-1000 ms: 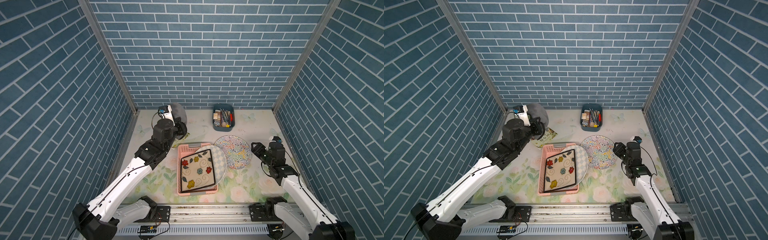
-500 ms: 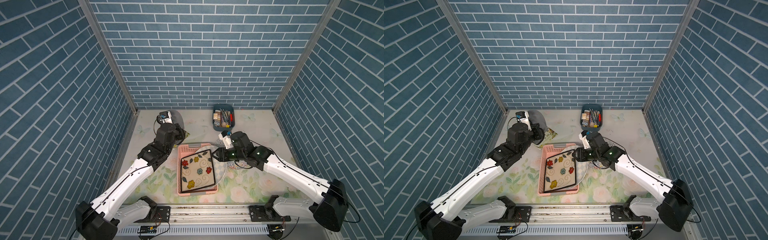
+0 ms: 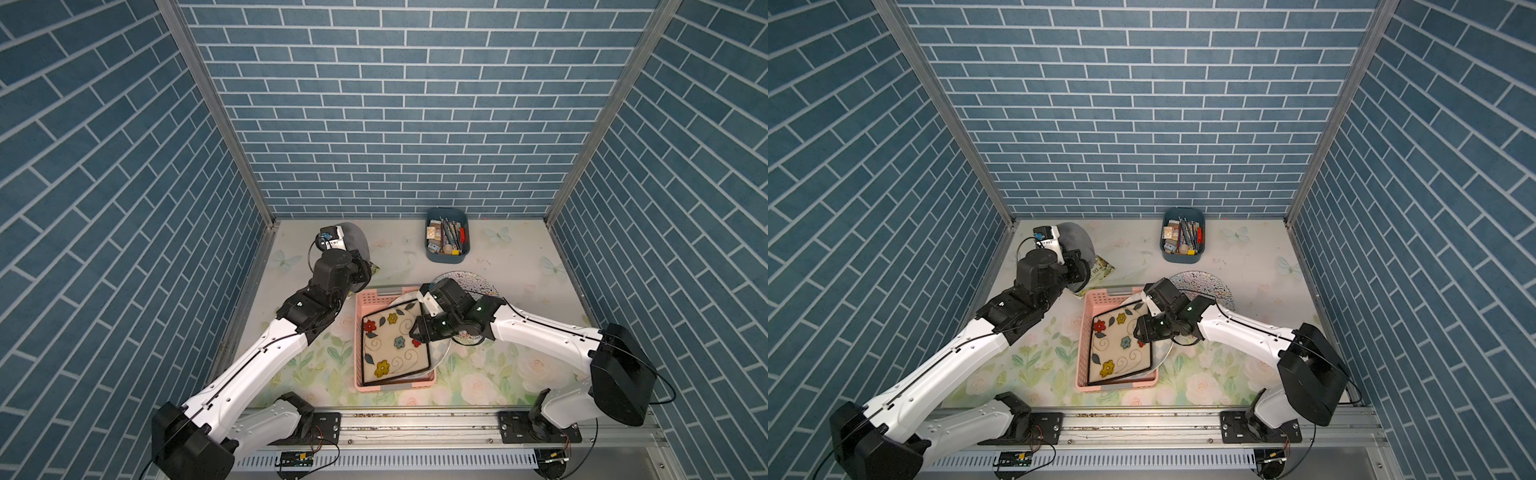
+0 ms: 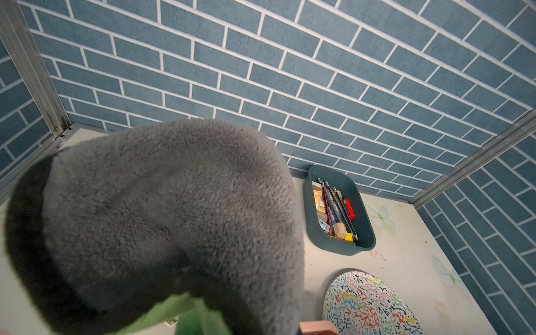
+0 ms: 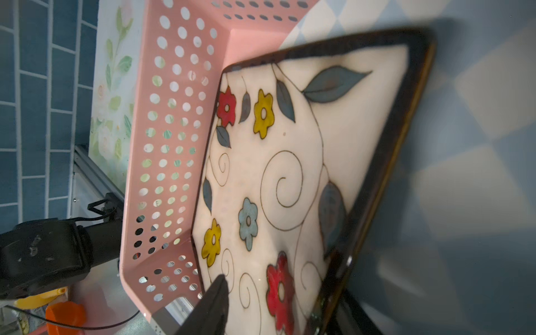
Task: Wipe the wet plate dry
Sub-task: Pick up the plate from the bin, then wipe the plate with towel.
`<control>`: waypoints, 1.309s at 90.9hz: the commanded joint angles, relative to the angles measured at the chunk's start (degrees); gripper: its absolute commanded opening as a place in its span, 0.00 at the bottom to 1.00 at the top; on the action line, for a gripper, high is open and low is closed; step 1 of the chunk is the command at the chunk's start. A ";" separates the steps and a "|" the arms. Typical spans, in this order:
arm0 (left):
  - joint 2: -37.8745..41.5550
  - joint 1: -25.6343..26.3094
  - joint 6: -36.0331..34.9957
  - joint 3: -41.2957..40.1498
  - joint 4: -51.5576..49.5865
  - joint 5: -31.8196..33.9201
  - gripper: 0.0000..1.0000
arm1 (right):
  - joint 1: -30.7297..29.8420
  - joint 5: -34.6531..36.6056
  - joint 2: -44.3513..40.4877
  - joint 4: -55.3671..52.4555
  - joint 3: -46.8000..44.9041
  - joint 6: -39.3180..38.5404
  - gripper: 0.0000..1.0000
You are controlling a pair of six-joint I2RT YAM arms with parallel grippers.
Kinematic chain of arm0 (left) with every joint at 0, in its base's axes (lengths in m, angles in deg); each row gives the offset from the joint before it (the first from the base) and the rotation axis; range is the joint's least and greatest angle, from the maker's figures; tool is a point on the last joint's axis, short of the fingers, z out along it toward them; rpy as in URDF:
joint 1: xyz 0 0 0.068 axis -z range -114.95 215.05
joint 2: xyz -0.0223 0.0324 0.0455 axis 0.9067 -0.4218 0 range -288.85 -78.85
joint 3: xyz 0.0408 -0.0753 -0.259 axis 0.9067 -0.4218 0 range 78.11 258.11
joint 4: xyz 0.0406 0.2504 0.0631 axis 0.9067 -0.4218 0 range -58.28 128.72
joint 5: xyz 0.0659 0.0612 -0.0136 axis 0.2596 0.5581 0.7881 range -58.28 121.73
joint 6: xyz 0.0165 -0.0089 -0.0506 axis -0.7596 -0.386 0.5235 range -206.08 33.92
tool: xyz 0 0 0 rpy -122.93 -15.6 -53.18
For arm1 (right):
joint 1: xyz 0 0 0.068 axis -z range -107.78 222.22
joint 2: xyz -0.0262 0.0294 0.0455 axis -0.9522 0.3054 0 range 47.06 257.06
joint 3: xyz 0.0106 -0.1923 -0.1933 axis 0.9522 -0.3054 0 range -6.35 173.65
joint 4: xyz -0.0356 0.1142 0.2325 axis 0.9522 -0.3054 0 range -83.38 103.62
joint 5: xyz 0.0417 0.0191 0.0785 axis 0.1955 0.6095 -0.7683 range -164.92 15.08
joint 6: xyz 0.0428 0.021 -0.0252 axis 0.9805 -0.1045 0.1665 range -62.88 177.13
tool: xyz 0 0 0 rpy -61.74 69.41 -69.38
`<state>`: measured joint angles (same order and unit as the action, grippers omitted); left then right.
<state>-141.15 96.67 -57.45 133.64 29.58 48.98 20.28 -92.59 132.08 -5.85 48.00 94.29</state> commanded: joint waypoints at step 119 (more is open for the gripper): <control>-20.94 15.51 -3.28 7.72 12.71 -34.01 0.00 | 20.86 -1.24 -22.57 56.04 -1.01 24.89 0.00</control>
<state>-158.27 108.66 -60.03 138.89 41.66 21.31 42.00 -90.23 113.52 25.67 43.45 108.02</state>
